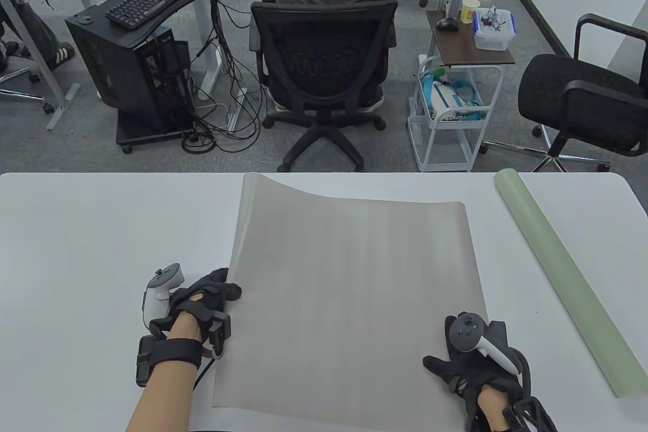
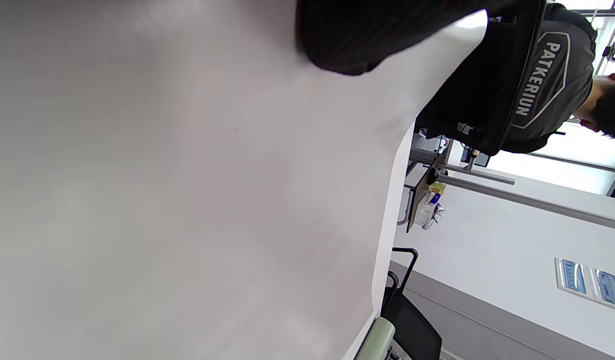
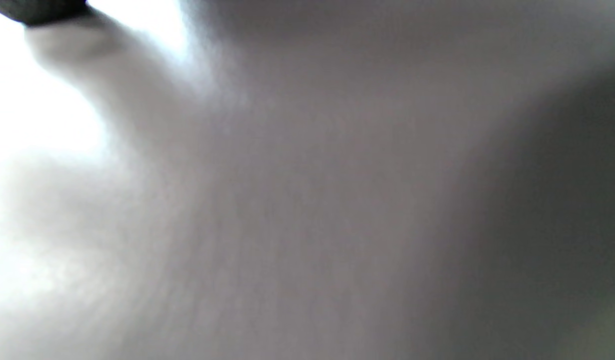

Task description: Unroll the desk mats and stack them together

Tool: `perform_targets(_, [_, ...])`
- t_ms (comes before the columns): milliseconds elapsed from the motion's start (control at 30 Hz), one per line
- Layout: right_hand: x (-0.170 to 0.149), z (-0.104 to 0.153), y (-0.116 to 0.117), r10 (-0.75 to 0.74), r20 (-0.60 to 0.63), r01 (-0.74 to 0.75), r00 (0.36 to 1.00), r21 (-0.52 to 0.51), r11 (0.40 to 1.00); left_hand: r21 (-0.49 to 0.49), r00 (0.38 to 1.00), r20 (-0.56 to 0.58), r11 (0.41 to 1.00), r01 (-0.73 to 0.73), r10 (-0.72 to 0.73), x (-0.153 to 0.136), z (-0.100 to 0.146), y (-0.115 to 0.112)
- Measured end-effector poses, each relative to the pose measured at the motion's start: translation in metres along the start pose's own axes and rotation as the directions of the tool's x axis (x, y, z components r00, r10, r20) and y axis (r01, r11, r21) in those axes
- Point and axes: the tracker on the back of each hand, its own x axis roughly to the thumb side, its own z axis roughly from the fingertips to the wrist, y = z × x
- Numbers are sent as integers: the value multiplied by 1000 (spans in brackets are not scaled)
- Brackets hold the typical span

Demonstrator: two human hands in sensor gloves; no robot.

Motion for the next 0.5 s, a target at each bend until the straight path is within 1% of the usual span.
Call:
perform_targets(333, [0,0,0,1,0,-1,1000,-3,1000,54,1000,6,998,-16,15,3,11,16])
perform_targets(433, [0,0,0,2,0,-2,1000,-1,1000,39,1000,0,999,-8,8,4,10,15])
perform_targets(500, [0,0,0,3,-1,-3,1000,0,1000,2,999,6,999,38,-38,7,9,11])
